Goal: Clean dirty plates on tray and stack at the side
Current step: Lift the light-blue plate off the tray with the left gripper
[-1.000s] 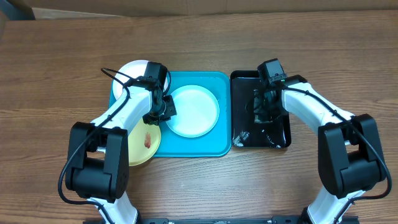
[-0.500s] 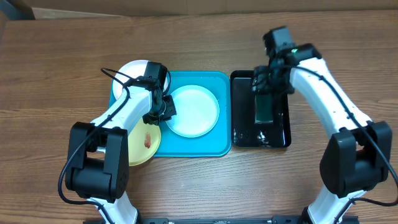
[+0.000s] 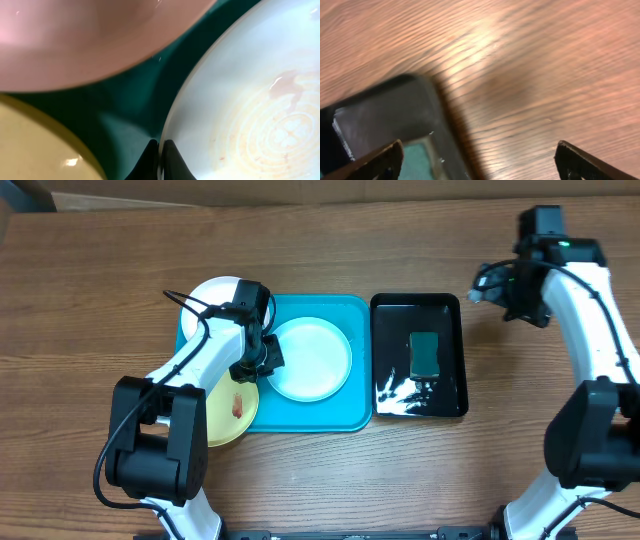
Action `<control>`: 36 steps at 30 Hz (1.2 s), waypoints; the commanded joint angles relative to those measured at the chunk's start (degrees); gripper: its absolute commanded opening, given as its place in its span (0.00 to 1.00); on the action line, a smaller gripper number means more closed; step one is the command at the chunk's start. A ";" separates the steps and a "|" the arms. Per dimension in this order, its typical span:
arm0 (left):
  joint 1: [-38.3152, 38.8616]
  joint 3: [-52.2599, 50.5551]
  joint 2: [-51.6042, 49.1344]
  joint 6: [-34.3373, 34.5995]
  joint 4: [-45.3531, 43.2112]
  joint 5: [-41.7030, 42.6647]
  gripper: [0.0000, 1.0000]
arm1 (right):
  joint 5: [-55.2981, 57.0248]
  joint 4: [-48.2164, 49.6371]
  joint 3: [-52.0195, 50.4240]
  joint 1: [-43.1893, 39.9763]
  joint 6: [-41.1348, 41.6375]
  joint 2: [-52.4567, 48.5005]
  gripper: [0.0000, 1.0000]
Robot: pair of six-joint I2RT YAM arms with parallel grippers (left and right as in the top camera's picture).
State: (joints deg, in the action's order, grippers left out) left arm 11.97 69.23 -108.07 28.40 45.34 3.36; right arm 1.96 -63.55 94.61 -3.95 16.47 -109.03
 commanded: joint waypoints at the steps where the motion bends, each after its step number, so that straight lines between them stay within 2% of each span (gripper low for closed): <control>1: 0.33 4.28 -0.57 -1.70 2.34 -0.59 0.04 | 0.55 0.20 1.09 -4.46 0.02 0.44 1.00; 8: 0.33 11.67 -0.57 -4.81 5.62 -0.81 0.04 | 0.55 0.20 1.09 -8.07 0.02 0.44 1.00; 17: 0.33 19.54 -0.55 -9.20 10.01 -0.81 0.04 | 0.55 0.20 1.09 -8.17 0.02 0.44 1.00; 24: 0.85 23.65 -0.55 -9.62 11.50 -0.79 0.04 | 0.55 0.20 1.09 -8.17 0.02 0.44 1.00; 30: 4.26 26.25 -0.55 -10.08 11.37 -1.60 0.04 | 0.55 0.20 1.09 -8.20 0.02 0.44 1.00; 36: 10.62 28.76 -0.55 -9.99 10.88 -6.78 0.04 | 0.55 0.20 1.09 -8.17 0.02 0.44 1.00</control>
State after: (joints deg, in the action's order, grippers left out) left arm 19.14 95.37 -108.07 19.38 56.80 0.21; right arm 2.31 -63.66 94.61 -12.08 16.49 -109.03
